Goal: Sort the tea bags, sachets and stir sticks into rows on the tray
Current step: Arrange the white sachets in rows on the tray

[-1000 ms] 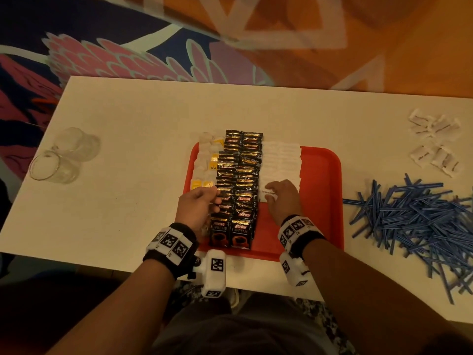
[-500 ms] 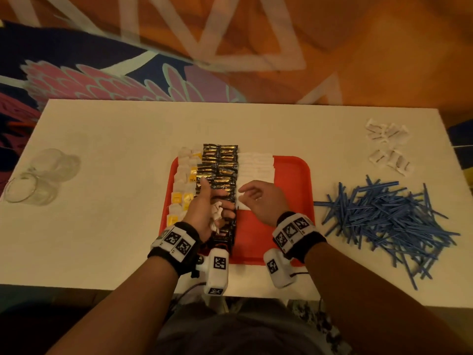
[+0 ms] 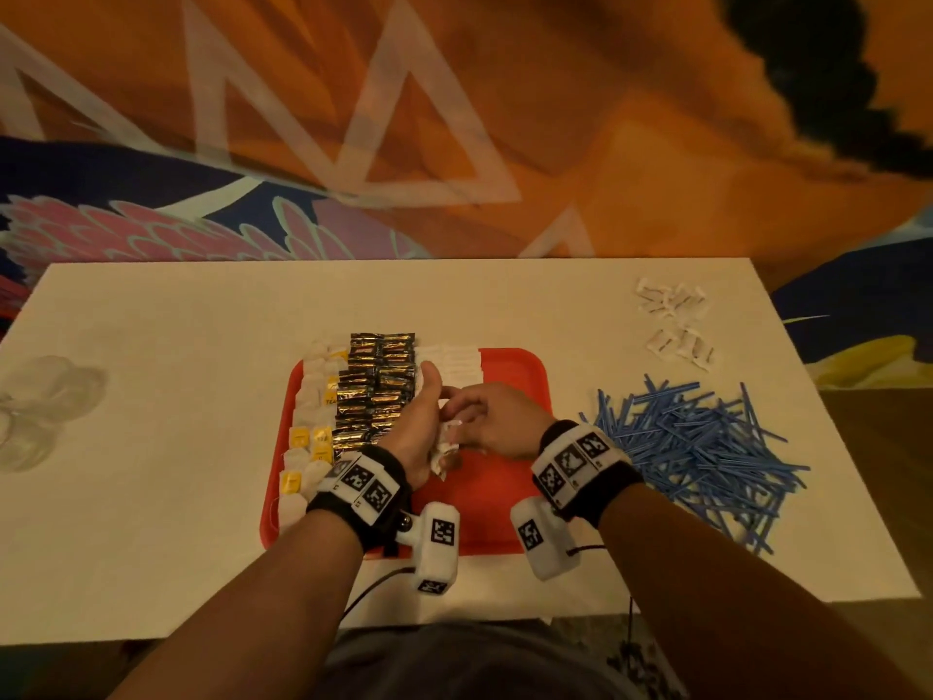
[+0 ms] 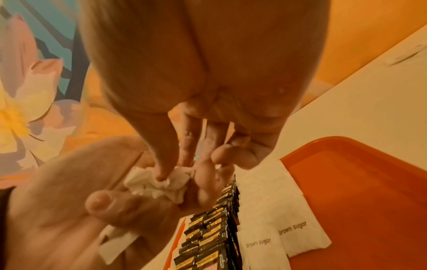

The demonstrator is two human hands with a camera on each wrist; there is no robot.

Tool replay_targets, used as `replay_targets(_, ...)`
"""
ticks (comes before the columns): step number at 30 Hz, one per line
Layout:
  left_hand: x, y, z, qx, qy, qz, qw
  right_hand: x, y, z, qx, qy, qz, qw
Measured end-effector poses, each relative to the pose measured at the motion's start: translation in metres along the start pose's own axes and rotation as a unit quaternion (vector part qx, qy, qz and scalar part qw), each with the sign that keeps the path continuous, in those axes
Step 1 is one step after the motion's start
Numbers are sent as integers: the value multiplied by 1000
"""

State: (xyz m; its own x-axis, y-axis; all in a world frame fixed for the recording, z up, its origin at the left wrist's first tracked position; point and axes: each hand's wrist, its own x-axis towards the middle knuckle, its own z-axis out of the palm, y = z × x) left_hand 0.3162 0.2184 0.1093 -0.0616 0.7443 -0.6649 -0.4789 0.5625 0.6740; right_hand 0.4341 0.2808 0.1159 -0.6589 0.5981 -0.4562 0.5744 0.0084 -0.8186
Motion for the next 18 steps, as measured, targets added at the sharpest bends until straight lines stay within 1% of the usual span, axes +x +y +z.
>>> replay_targets(1, 0, 0, 1, -1, -1, 3, 1000, 0, 1, -1, 5, 12, 4, 1000)
replay_targets(5, -2, 2, 3, 32, -12, 39, 999, -1, 5, -8, 34, 100, 4, 994)
replay_targets(8, 0, 0, -4, 120, 17, 105, 987, -5, 5, -16, 66, 134, 3, 989)
replay_targets(10, 2, -2, -7, 147, 38, 139, 979, -8, 3, -19, 94, 153, -7, 984)
replay_targets(14, 3, 0, -4, 98, 67, 159, 980, -12, 1, -21, 160, 166, -15, 973)
replay_targets(18, 5, -2, -2, 26, 80, 159, 984, -14, 1, -20, 237, 196, -7, 952)
